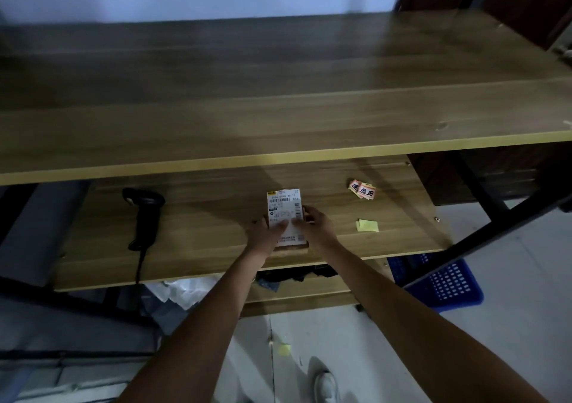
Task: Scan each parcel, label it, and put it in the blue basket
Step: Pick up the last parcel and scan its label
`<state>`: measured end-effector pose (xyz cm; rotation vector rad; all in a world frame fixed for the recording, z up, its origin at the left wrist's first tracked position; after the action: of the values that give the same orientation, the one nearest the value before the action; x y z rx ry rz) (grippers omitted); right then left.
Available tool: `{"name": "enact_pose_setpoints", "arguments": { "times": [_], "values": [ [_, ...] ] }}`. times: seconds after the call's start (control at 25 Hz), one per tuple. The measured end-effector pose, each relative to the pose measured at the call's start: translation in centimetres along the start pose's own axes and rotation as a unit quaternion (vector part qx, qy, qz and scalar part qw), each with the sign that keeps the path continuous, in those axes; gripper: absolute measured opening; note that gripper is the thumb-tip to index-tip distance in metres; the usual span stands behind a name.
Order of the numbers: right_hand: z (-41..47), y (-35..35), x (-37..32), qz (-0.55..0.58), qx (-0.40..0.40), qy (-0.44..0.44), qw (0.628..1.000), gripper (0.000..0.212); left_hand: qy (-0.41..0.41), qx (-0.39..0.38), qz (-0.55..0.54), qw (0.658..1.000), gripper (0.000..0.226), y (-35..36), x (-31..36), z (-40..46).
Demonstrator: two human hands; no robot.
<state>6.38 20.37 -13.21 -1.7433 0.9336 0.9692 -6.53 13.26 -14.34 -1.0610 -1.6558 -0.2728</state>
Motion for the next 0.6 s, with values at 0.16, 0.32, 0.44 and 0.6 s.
{"name": "enact_pose_setpoints", "arguments": {
  "times": [0.16,0.32,0.44,0.6],
  "values": [
    [0.9,0.3,0.7,-0.023,-0.001,-0.011,1.0,0.027,-0.012,0.003,0.043,0.999,0.046,0.8,-1.1,1.4],
    [1.0,0.5,1.2,-0.04,-0.002,-0.014,0.999,0.03,-0.039,-0.004,0.044,0.998,0.038,1.2,-1.8,2.4],
    [1.2,0.9,2.0,-0.047,-0.019,-0.017,0.999,0.03,-0.063,-0.008,0.042,0.997,0.036,1.5,-2.6,2.3],
    [1.3,1.4,2.7,-0.036,-0.02,-0.019,0.999,0.03,-0.072,0.002,0.028,0.997,0.031,1.5,-2.7,1.8]
  ]
}}
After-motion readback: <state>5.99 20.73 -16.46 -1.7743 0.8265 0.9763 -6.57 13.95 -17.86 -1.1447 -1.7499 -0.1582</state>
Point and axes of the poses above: each hand's wrist, its own z-axis towards the middle knuckle, its own y-axis out of the palm, x = y × z, the point moved 6 cm from there along z, towards the middle knuckle, and after that the axes turned 12 degrees about x, right-handed, at the moved point
